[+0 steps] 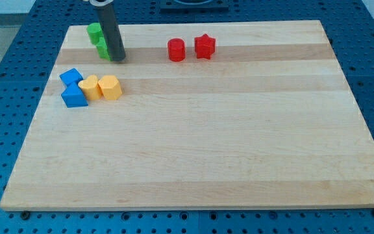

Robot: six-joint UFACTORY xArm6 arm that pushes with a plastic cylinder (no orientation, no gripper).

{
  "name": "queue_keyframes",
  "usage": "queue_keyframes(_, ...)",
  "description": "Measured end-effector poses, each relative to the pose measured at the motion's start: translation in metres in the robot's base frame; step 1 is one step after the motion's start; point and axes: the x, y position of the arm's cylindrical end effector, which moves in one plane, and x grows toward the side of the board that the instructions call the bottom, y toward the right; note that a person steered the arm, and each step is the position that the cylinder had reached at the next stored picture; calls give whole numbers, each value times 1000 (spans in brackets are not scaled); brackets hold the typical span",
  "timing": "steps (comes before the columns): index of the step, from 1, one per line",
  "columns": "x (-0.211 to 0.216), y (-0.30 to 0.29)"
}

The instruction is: Push the red circle to the top center

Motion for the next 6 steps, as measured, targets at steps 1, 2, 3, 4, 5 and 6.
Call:
queue_keyframes(1,-7,-9)
queue_keyframes(2,-7,-20)
queue_keyframes(3,-7,-30)
queue_keyframes(4,-8,-32)
queue_keyframes(5,0,-13)
queue_keyframes(6,4,26)
